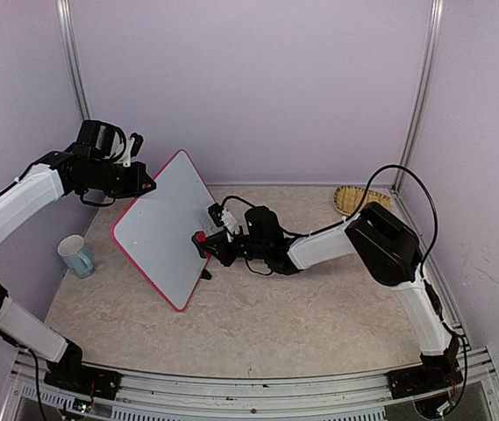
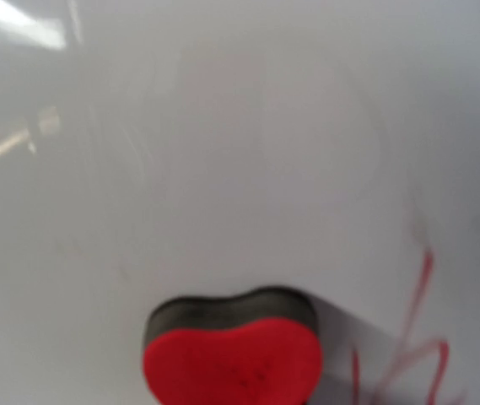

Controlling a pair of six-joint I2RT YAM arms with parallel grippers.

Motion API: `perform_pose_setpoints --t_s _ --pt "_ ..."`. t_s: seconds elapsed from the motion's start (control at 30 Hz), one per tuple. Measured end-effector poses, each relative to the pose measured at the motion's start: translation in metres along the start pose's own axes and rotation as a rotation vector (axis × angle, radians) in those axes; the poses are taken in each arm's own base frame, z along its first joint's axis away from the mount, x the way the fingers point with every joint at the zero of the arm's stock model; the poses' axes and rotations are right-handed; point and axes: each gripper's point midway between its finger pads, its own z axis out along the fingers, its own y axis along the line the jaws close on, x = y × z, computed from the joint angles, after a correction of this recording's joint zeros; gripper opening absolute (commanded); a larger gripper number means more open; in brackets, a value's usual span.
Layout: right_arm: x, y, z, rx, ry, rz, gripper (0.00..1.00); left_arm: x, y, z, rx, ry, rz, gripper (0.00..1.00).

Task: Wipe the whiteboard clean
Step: Erase the whiteboard at the center of the board.

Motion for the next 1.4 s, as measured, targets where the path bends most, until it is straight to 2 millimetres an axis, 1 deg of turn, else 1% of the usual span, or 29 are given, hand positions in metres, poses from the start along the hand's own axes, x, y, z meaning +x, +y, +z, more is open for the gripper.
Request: perform_pose_setpoints --t_s 0.17,0.23,0.47,0.6,0.77,0.87,0.97,1.1,1.2,1.27,1.33,1.4 --pt "0.026 -0.004 -0.005 0.02 0.051 0.018 0.03 0.0 0.0 0.0 0.0 0.0 0.0 0.0" --pt "0.032 -0.006 -0.007 0.027 0.066 0.023 0.03 0.0 0.0 0.0 0.0 0.0 0.0 0.0" --pt "0.032 -0.006 -0.006 0.03 0.071 0.013 0.03 0.0 0.0 0.0 0.0 0.0 0.0 0.0" --pt "0.028 -0.009 -0.004 0.035 0.087 0.004 0.03 -0.001 0.001 0.0 -0.002 -0.004 0.0 0.0" --pt "0.016 -0.019 -0.004 0.048 0.075 0.002 0.03 -0.001 0.001 0.0 -0.001 -0.004 0.002 0.0" --pt "0.009 -0.021 -0.003 0.048 0.065 0.0 0.04 -0.001 0.0 0.0 0.001 -0.004 0.002 0.0" --pt "-0.003 -0.019 -0.001 0.037 0.044 -0.002 0.04 -0.001 0.0 0.0 0.003 -0.005 0.003 0.0" --pt "-0.028 -0.015 0.003 0.021 -0.001 -0.002 0.04 -0.001 0.0 0.0 0.004 -0.005 0.003 0.0" --pt "-0.053 -0.013 0.005 0.012 -0.049 0.002 0.04 -0.001 0.0 0.0 0.004 -0.005 0.003 0.0" --pt "-0.063 -0.014 0.005 0.012 -0.069 0.015 0.03 -0.001 0.0 0.0 0.004 -0.005 0.003 0.0" --pt "-0.066 -0.015 0.005 0.011 -0.077 0.041 0.03 -0.001 0.0 0.0 0.004 -0.005 0.003 0.0" --pt "-0.063 -0.016 0.006 0.012 -0.073 0.075 0.02 -0.001 0.0 0.0 0.004 -0.005 0.003 0.0"
